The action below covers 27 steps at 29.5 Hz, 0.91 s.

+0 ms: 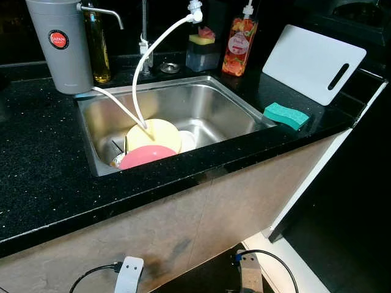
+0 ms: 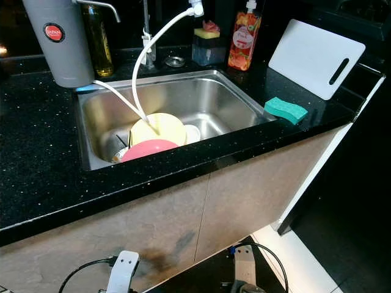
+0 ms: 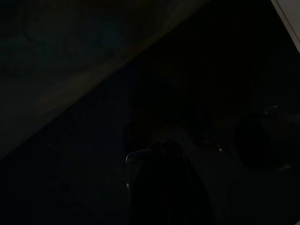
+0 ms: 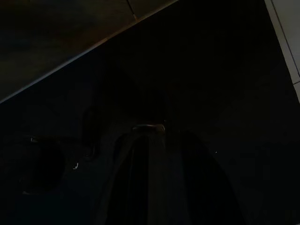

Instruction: Kitchen organization

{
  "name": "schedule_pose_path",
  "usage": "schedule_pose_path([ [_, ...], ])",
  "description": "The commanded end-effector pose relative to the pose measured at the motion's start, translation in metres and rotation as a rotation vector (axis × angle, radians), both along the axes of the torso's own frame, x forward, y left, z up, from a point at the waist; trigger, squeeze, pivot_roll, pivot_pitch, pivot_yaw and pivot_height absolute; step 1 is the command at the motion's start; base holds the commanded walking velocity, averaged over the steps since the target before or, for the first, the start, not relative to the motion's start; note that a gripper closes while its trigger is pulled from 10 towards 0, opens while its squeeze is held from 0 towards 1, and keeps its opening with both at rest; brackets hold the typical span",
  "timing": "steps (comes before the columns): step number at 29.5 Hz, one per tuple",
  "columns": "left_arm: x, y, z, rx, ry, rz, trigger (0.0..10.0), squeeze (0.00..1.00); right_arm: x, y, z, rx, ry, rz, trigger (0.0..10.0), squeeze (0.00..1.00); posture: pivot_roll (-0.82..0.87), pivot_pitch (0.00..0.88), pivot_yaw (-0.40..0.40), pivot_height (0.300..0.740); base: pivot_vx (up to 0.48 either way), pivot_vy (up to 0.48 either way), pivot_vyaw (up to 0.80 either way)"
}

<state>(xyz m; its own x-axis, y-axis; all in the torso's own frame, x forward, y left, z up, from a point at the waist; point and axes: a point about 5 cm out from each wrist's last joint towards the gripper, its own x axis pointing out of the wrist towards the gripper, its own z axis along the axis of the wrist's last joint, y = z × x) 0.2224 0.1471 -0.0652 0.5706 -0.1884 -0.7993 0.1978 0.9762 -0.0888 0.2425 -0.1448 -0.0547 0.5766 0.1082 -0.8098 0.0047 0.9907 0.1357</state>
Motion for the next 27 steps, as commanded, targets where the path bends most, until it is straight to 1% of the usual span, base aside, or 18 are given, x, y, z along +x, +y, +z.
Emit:
schedule_pose_path([
  [1, -0.0038, -0.003, -0.0024, -0.001, 0.02, -0.021, 10.0, 0.0, -0.0066, -0.0009, -0.0045, -0.002, 0.033, -0.006, 10.0, 0.0, 0.06, 0.108, -0.092, 0.74, 0.0, 0.0, 0.0],
  [8, -0.0024, -0.0031, -0.0015, -0.009, 0.023, -0.023, 10.0, 0.0, -0.0054, 0.0003, -0.0038, 0.007, 0.033, -0.009, 10.0, 0.0, 0.07, 0.112, -0.089, 0.74, 0.0, 0.0, 0.0],
  [10, -0.0014, -0.0036, -0.0009, -0.011, 0.025, -0.027, 10.0, 0.0, -0.0057, 0.0019, -0.0038, 0.039, 0.038, -0.024, 10.0, 0.0, 0.07, 0.118, -0.09, 0.74, 0.0, 0.0, 0.0],
  [14, -0.001, -0.004, -0.0007, -0.011, 0.026, -0.031, 10.0, 0.0, -0.0061, 0.0023, -0.0041, 0.054, 0.042, -0.04, 10.0, 0.0, 0.07, 0.122, -0.09, 0.74, 0.0, 0.0, 0.0],
  [17, 0.0007, -0.0049, 0.0003, -0.007, 0.029, -0.05, 10.0, 0.0, -0.0074, 0.0027, -0.0049, 0.08, 0.054, -0.074, 10.0, 0.0, 0.07, 0.135, -0.08, 0.74, 0.0, 0.0, 0.0],
  [19, 0.0014, -0.0047, 0.0007, -0.004, 0.028, -0.051, 10.0, 0.0, -0.0075, 0.005, -0.0047, 0.099, 0.047, -0.045, 10.0, 0.0, 0.07, 0.135, -0.08, 0.74, 0.0, 0.0, 0.0],
  [23, 0.0015, -0.004, 0.0008, -0.002, 0.027, -0.049, 10.0, 0.0, -0.0072, 0.0072, -0.0043, 0.091, 0.036, 0.005, 10.0, 0.0, 0.07, 0.134, -0.067, 0.74, 0.0, 0.0, 0.0],
  [27, 0.0012, -0.0038, 0.0006, -0.002, 0.027, -0.054, 10.0, 0.0, -0.0065, 0.0084, -0.0039, 0.081, 0.038, 0.011, 10.0, 0.0, 0.07, 0.134, -0.067, 0.74, 0.0, 0.0, 0.0],
])
